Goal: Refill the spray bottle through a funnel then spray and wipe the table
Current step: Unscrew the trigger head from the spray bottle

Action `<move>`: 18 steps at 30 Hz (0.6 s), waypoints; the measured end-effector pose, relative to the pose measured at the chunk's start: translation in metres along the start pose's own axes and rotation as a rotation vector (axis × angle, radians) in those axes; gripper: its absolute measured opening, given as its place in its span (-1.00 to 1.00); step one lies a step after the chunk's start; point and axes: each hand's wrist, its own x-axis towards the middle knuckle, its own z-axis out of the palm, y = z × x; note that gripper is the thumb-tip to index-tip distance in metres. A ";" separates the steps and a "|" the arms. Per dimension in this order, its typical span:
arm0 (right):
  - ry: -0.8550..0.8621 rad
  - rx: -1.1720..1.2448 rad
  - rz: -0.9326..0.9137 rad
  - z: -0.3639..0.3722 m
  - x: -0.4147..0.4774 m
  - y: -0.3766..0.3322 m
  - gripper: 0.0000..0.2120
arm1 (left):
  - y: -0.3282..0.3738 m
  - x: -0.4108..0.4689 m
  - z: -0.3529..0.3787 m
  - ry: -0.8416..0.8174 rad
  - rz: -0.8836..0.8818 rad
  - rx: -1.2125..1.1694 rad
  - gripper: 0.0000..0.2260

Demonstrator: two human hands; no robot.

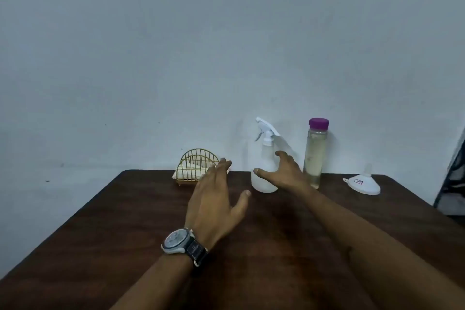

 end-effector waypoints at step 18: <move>-0.160 0.206 -0.113 -0.010 -0.148 -0.023 -0.28 | 0.003 -0.046 -0.013 -0.285 0.016 -0.351 -0.30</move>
